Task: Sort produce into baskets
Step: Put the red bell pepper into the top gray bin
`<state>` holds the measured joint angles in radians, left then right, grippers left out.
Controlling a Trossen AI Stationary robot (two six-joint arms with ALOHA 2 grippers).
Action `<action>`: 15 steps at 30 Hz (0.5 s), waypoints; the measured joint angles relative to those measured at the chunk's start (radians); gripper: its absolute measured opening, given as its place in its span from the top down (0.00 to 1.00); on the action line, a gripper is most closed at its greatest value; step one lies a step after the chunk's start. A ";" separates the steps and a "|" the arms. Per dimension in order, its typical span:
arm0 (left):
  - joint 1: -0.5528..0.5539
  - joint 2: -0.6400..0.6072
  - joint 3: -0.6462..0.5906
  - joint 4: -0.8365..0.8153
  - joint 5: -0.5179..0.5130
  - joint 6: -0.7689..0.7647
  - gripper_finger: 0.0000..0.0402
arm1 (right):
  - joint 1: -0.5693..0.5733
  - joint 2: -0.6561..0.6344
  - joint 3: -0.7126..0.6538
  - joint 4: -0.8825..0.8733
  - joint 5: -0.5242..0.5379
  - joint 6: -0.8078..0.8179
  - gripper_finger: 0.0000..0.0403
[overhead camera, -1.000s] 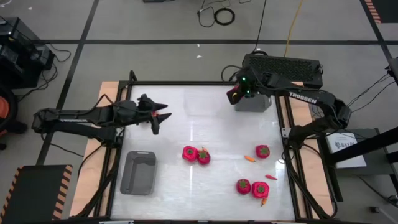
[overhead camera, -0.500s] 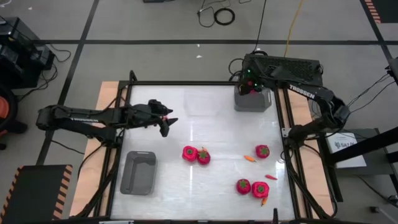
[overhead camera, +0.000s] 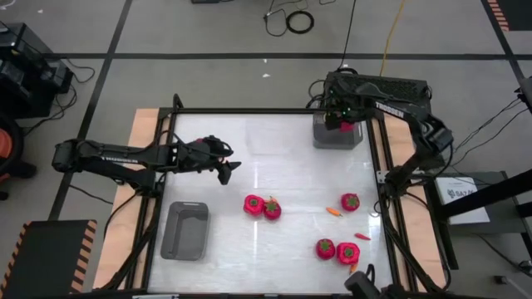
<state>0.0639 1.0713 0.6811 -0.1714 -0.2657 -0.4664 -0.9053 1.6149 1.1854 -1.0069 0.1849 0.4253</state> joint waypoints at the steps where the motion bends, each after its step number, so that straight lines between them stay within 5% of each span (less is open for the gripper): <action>1: 0.000 0.000 0.000 -0.001 0.000 0.000 0.31 | -0.006 0.005 0.000 0.000 0.000 -0.002 0.24; 15: -0.001 0.000 0.000 -0.003 0.000 -0.052 0.31 | -0.025 0.024 0.000 0.029 -0.001 -0.145 0.21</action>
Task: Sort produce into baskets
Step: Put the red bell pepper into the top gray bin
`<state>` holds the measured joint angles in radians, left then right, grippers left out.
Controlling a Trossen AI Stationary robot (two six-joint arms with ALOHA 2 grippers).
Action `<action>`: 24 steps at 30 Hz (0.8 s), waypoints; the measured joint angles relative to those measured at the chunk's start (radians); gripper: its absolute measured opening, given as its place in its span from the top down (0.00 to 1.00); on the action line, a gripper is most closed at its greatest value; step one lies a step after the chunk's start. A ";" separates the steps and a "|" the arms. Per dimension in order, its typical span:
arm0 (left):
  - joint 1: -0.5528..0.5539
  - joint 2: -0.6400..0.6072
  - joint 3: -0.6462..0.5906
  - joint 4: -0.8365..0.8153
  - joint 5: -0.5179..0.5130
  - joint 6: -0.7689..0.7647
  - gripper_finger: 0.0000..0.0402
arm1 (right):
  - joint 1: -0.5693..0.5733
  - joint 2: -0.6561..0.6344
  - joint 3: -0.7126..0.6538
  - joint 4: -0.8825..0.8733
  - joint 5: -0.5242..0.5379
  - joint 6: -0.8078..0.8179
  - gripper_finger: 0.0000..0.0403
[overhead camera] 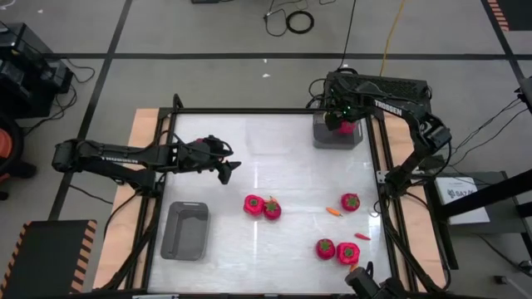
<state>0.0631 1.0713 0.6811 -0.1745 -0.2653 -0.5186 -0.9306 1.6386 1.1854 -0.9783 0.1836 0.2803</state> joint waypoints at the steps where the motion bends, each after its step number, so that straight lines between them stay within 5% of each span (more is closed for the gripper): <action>1: 0.000 0.000 0.000 0.000 0.000 0.000 0.31 | 0.000 0.000 0.000 0.000 0.000 -0.001 0.21; 12: 0.000 0.000 0.000 0.000 0.000 0.000 0.31 | -0.018 0.000 0.000 0.001 -0.002 -0.009 0.21; 24: 0.000 0.000 0.000 0.001 0.060 0.000 0.31 | 0.052 0.000 0.178 -0.243 -0.012 0.069 0.21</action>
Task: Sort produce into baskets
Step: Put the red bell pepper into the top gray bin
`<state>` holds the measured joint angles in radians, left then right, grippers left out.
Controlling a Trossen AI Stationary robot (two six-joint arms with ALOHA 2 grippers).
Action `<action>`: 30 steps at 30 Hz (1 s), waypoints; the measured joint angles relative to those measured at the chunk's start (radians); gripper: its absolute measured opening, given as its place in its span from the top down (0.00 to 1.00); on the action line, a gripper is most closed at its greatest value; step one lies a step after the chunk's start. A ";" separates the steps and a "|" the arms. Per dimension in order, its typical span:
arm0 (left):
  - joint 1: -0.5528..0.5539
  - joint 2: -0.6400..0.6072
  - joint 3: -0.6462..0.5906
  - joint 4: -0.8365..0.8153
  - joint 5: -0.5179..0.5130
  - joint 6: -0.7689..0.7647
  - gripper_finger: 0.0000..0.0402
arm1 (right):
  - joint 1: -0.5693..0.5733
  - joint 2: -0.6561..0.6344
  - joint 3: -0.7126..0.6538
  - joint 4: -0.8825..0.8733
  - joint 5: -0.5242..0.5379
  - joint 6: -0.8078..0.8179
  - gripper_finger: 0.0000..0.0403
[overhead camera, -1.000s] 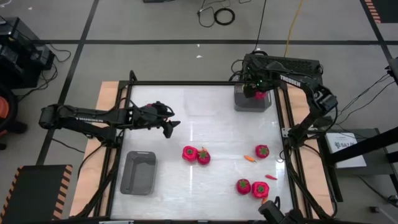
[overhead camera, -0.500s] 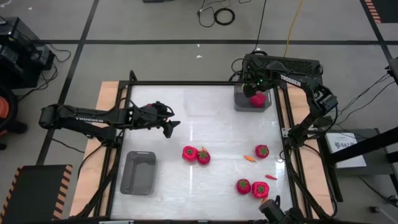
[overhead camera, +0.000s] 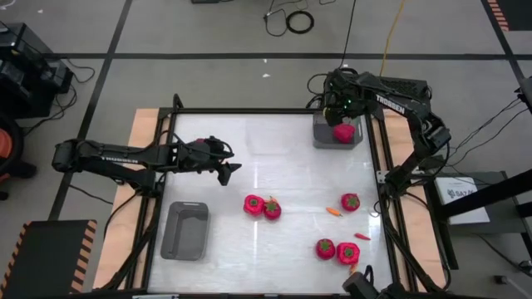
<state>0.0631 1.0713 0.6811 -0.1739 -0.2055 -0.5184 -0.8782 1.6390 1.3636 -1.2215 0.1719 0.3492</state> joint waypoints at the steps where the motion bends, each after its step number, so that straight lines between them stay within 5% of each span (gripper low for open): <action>1: 0.000 0.000 0.000 -0.001 0.014 0.000 0.31 | 0.017 0.000 0.014 -0.033 -0.015 0.013 0.21; 11: 0.000 -0.018 0.000 -0.116 0.123 0.016 0.31 | 0.307 -0.064 0.026 -0.155 -0.232 0.200 0.21; 21: -0.004 -0.040 0.000 -0.222 0.218 0.167 0.31 | 0.727 -0.115 0.026 -0.219 -0.218 0.659 0.21; 30: -0.067 -0.039 0.000 -0.264 0.236 0.243 0.31 | 1.021 -0.108 0.026 -0.140 -0.090 1.169 0.21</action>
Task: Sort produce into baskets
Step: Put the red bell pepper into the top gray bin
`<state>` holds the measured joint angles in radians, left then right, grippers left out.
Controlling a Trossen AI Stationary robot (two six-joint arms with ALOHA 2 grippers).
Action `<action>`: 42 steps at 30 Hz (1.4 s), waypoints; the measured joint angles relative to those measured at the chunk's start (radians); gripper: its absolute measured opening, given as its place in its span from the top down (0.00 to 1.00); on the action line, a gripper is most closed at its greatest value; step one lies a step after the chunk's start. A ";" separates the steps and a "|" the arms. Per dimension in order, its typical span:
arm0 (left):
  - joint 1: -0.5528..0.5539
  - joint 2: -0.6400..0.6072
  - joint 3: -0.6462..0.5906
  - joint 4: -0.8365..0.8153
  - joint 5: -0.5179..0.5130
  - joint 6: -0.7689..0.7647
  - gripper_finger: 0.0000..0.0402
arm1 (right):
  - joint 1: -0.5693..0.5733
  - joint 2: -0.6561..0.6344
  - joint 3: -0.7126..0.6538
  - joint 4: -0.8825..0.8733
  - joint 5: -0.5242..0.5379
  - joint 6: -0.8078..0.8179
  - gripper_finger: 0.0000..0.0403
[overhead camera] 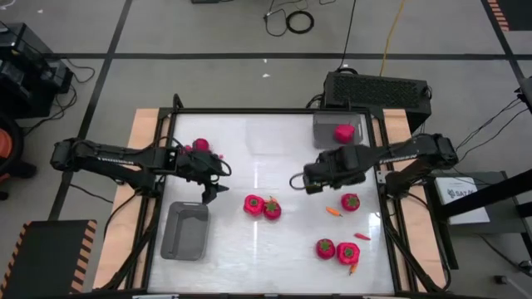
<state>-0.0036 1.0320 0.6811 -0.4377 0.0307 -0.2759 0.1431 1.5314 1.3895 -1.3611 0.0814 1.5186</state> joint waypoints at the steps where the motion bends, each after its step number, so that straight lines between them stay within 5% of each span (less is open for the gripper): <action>1: -0.007 0.000 0.000 0.001 0.001 0.001 0.31 | 0.022 0.001 0.000 0.034 0.000 0.010 0.21; 14: -0.025 0.000 0.000 0.092 -0.006 -0.131 0.31 | 0.282 0.006 0.000 0.256 -0.123 -0.066 0.21; 27: -0.025 0.008 0.000 0.192 -0.054 -0.111 0.31 | 0.559 0.035 0.000 0.147 -0.197 0.369 0.21; 42: -0.025 0.008 0.000 0.198 -0.106 -0.112 0.31 | 0.612 0.174 0.000 0.159 -0.272 0.435 0.21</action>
<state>-0.0284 1.0401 0.6807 -0.2398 -0.0755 -0.3878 0.7547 1.7056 1.3895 -1.2019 -0.1902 1.9536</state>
